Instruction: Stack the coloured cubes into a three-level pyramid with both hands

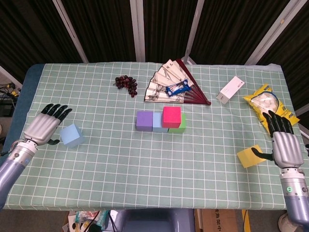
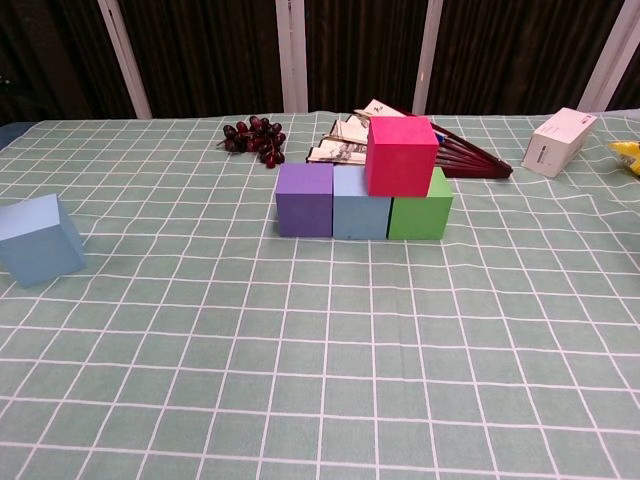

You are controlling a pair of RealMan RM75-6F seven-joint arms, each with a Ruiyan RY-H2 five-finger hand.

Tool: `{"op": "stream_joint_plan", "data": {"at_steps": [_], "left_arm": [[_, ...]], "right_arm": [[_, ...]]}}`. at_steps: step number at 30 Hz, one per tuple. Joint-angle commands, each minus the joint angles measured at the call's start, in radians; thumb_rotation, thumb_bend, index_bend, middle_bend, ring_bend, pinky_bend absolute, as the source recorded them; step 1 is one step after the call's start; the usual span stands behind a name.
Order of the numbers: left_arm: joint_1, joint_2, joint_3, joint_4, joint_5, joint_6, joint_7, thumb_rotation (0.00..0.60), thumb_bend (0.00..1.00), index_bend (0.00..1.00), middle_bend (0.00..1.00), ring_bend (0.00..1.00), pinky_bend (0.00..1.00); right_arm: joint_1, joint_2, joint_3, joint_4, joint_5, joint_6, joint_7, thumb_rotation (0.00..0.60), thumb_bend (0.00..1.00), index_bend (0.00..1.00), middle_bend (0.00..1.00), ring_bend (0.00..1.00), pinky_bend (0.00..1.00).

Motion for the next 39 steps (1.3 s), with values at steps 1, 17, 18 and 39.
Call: {"op": "stream_joint_plan", "data": {"at_steps": [1,17,18,39], "left_arm": [[-0.008,-0.029,0.037,0.098,0.068,-0.034,-0.048,0.6,0.01,0.0,0.04,0.05,0.06],[-0.036,-0.174,0.119,0.396,0.25,-0.058,-0.226,0.6,0.01,0.0,0.03,0.05,0.06],[-0.037,-0.183,0.119,0.406,0.252,-0.055,-0.229,0.6,0.02,0.0,0.03,0.05,0.06],[-0.053,-0.339,0.057,0.389,0.192,-0.013,-0.184,0.6,0.11,0.0,0.03,0.05,0.06]], "right_arm": [[-0.006,-0.013,0.007,0.014,0.001,-0.006,-0.016,0.6,0.18,0.0,0.01,0.0,0.0],[-0.031,-0.072,0.044,0.066,0.017,-0.033,-0.08,0.6,0.18,0.0,0.01,0.0,0.0],[-0.032,-0.073,0.047,0.066,0.017,-0.036,-0.08,0.6,0.18,0.0,0.01,0.0,0.0],[-0.061,-0.059,0.09,0.051,0.009,-0.067,-0.038,0.6,0.18,0.0,0.01,0.0,0.0]]}}
